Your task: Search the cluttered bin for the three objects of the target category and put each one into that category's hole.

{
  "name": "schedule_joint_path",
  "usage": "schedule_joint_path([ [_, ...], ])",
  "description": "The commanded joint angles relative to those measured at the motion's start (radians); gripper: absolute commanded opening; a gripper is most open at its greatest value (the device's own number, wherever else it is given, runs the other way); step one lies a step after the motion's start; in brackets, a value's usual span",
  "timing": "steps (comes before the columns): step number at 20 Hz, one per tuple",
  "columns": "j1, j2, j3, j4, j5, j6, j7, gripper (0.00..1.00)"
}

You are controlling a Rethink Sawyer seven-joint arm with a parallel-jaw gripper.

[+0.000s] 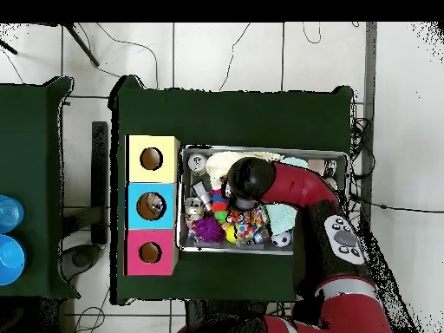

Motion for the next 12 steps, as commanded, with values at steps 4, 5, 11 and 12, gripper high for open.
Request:
schedule_joint_path([
  [4,-0.007,0.029,0.01,-0.01,0.04,0.023,0.148,1.0],
  [5,-0.005,0.03,0.01,-0.012,0.041,0.03,0.149,1.0],
  [11,-0.002,0.038,0.009,-0.047,0.05,0.068,0.147,1.0],
  [12,-0.003,0.044,0.009,-0.05,0.05,0.063,0.145,1.0],
])
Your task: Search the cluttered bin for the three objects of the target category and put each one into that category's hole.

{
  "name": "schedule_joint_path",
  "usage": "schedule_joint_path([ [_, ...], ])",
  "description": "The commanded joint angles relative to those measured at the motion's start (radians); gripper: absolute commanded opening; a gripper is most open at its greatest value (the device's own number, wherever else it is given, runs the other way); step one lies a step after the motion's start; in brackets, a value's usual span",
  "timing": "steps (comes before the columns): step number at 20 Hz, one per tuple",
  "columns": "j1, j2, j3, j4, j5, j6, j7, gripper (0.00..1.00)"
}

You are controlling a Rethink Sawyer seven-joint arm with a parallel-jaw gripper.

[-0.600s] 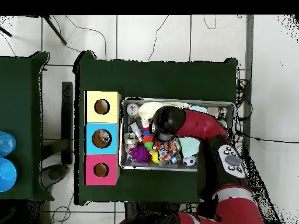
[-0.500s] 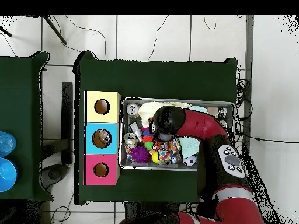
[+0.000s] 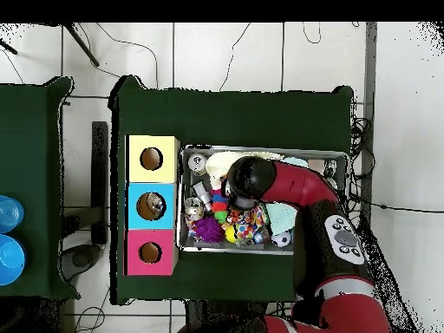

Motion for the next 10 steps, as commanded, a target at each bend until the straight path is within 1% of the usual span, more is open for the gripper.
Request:
schedule_joint_path([
  [1,-0.004,0.047,0.009,-0.05,0.036,0.062,0.143,1.0],
  [6,-0.007,0.061,0.008,-0.058,0.036,0.053,0.142,1.0],
  [10,-0.002,0.072,0.001,-0.098,0.034,0.082,0.145,1.0],
])
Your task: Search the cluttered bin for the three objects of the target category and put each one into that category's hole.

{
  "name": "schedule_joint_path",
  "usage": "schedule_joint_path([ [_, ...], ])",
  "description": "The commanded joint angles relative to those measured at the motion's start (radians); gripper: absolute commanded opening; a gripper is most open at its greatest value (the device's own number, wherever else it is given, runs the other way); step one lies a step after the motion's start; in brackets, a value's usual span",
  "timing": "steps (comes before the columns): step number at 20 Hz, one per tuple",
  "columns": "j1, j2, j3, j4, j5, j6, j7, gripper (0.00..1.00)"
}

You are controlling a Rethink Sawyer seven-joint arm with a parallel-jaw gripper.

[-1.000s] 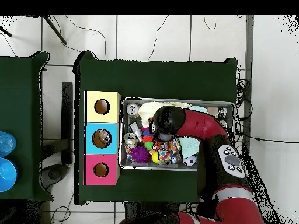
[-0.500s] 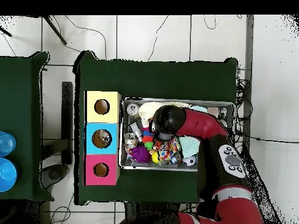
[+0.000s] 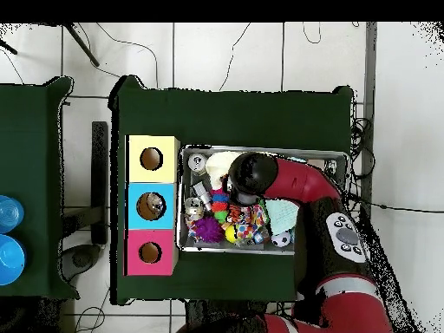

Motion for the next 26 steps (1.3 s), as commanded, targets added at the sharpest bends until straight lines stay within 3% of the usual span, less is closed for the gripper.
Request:
schedule_joint_path([
  [1,-0.002,0.071,0.004,-0.071,0.034,0.083,0.145,1.0],
  [11,0.047,0.157,-0.019,-0.06,0.023,-0.07,0.206,1.0],
  [17,0.046,0.191,-0.012,-0.055,0.032,-0.124,0.193,1.0],
  [26,0.012,0.203,-0.003,-0.077,0.036,-0.108,0.134,1.0],
])
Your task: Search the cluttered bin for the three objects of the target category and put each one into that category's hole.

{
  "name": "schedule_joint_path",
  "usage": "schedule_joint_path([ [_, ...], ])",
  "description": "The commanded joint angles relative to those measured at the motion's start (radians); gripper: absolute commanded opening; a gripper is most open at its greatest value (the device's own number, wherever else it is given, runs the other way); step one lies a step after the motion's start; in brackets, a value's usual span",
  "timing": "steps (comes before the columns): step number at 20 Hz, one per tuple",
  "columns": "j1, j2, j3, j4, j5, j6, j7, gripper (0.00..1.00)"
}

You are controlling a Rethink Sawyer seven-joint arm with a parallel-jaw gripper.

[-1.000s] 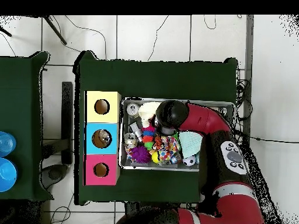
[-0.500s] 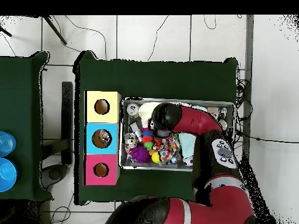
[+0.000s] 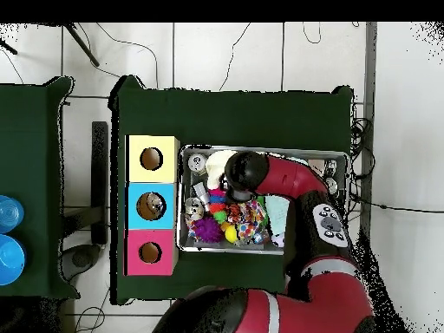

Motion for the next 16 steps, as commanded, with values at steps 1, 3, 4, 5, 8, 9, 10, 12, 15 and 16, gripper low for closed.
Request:
schedule_joint_path([
  [1,-0.036,0.096,0.037,0.009,0.018,-0.091,0.13,1.0],
  [3,-0.045,0.094,0.04,0.019,0.015,-0.099,0.123,1.0],
  [4,-0.046,0.092,0.04,0.018,0.015,-0.094,0.121,1.0],
  [5,-0.044,0.103,0.039,-0.005,0.017,-0.079,0.121,1.0],
  [8,-0.033,0.115,0.035,-0.021,0.021,-0.08,0.136,1.0],
  [9,-0.029,0.12,0.034,-0.023,0.023,-0.085,0.142,1.0],
  [10,-0.026,0.124,0.034,-0.025,0.025,-0.089,0.146,1.0],
  [12,-0.017,0.124,0.033,-0.02,0.031,-0.094,0.157,1.0],
  [15,-0.009,0.112,0.032,-0.002,0.039,-0.094,0.171,1.0],
  [16,-0.006,0.105,0.032,0.002,0.043,-0.088,0.175,1.0],
])
